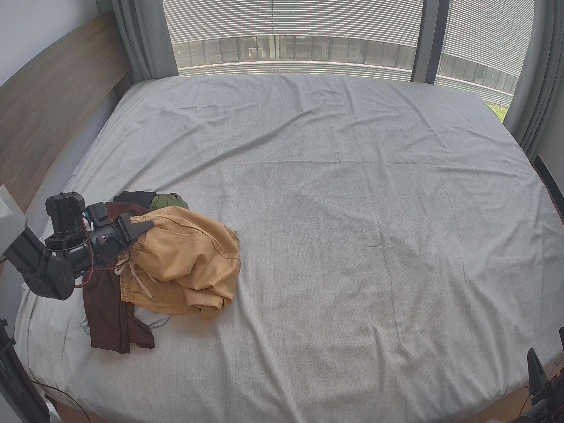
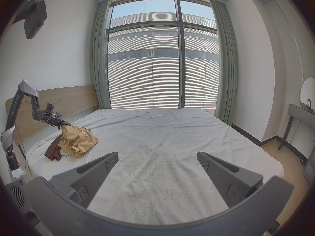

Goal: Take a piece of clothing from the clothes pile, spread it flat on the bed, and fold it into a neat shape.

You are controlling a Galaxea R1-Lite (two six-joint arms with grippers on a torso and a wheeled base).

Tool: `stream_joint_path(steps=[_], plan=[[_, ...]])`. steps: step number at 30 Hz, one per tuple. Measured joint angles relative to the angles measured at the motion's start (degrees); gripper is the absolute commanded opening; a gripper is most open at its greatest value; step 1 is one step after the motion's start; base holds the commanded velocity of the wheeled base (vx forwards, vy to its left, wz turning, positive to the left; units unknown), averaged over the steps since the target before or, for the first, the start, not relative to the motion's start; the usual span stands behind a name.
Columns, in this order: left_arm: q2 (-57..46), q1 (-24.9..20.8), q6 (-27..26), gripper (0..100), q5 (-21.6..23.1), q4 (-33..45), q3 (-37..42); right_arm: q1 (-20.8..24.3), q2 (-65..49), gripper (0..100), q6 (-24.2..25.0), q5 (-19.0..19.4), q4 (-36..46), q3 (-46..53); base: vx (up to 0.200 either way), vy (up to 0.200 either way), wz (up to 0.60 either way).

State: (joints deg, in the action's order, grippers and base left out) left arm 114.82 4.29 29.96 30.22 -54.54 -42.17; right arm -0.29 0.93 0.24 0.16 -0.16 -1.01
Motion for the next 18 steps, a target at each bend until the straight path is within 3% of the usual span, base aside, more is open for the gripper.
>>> stream_joint_path(steps=[18], plan=[[-18.5,-12.9,0.1,0,-0.1,-0.9,5.0,0.0,0.0,100,0.2,0.0,-0.1,0.0,0.000,0.000,0.00]])
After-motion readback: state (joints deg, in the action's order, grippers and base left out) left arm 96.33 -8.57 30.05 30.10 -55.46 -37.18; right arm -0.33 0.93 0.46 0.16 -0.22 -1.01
